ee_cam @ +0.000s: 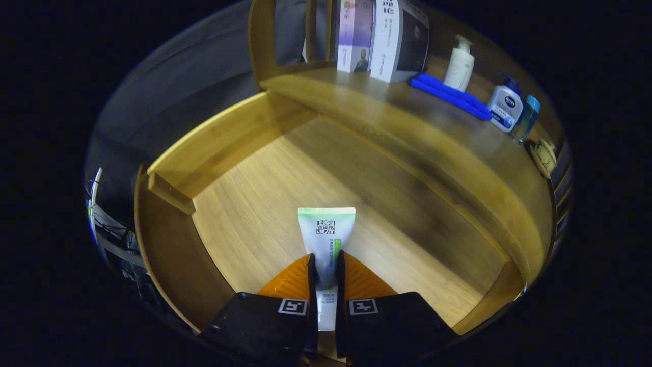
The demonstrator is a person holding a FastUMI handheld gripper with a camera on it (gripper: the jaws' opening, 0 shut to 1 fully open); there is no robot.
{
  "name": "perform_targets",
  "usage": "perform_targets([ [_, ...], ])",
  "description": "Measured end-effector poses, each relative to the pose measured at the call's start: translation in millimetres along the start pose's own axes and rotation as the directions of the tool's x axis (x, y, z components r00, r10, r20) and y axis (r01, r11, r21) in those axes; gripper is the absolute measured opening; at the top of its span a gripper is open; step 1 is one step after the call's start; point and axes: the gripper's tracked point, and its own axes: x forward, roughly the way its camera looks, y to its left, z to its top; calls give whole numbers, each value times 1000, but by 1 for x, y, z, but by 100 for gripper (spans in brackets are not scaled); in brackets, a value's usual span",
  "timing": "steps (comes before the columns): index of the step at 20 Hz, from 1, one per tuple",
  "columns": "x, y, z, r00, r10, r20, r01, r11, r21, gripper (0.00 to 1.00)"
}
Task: Pull open the drawer, take out the items inside it, and place them on the countertop above the cabinet.
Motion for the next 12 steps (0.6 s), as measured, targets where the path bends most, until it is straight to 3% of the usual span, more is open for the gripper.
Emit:
perform_targets([
  [6,-31,8,36,992,-17,129,15,1000,19,15],
  [12,-63,-1,83,961,-53,270,29,995,91,15],
])
